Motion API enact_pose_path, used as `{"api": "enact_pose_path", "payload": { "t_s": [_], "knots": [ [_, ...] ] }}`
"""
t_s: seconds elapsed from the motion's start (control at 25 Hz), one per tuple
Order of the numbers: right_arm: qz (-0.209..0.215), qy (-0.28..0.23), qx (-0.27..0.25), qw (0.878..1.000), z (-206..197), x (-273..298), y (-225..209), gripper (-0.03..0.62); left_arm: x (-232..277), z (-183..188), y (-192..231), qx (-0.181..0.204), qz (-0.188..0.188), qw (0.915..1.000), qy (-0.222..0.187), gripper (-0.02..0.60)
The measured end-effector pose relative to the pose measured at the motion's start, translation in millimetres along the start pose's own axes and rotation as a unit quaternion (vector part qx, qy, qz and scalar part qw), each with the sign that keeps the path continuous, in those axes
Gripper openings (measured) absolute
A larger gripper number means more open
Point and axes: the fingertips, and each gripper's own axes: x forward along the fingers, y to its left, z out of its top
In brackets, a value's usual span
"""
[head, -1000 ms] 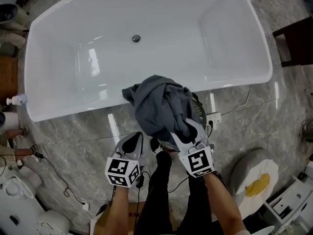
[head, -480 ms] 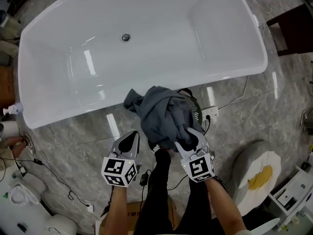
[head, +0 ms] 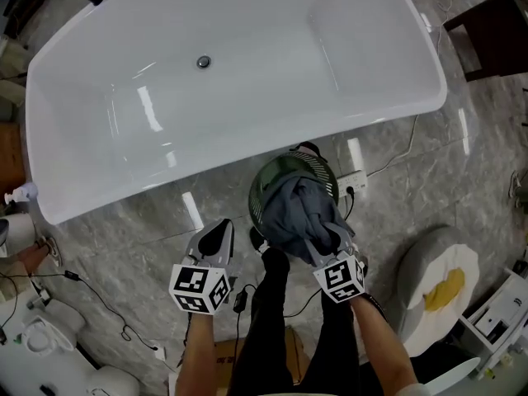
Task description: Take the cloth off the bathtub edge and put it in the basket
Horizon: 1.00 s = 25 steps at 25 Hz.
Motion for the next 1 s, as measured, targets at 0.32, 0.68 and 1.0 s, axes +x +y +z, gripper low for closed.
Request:
{"api": "enact_pose_path", "payload": {
  "t_s": [0.32, 0.68, 1.0],
  "knots": [
    [-0.019, 0.051, 0.022, 0.998, -51, 2, -16, 0.15, 2, -6, -8, 0.003, -0.005, 1.0, 0.005, 0.057],
    [-0.017, 0.066, 0.032, 0.997, -45, 51, -12, 0.15, 10, -13, -19, 0.008, -0.016, 0.9997, 0.017, 0.057],
    [-0.027, 0.083, 0.08, 0.993, -58, 97, -10, 0.15, 14, -11, -36, 0.021, -0.04, 0.9986, 0.026, 0.057]
  ]
}}
